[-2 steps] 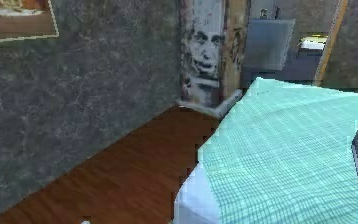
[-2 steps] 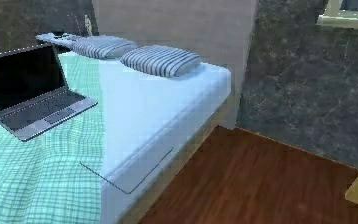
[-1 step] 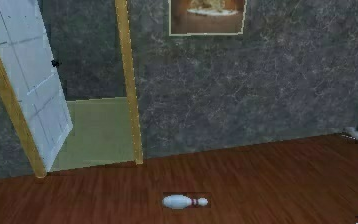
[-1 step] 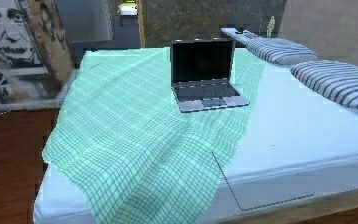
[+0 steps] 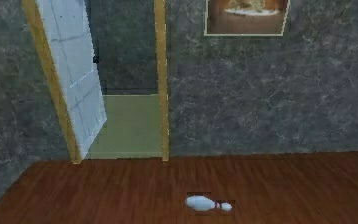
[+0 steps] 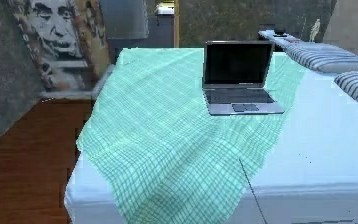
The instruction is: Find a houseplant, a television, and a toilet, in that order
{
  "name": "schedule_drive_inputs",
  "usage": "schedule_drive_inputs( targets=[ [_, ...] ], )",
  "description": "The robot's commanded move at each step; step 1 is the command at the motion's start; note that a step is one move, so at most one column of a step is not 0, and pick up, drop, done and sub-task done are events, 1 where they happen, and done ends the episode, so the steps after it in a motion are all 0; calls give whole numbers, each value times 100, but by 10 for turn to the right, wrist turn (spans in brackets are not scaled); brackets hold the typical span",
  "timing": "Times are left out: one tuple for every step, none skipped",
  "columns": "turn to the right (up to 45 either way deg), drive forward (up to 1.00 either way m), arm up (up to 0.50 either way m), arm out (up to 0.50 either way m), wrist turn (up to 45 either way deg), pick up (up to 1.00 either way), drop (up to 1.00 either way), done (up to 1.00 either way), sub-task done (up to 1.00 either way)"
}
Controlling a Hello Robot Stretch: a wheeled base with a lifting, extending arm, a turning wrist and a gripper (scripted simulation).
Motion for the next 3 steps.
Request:
schedule_drive_inputs(
  targets=[
    [0, 45, 0, 0, 0, 0, 0, 0, 0],
    [-420, 0, 0, 0, 0, 0, 0, 0, 0],
    [-30, 0, 0, 0, 0, 0, 0, 0, 0]
  ],
)
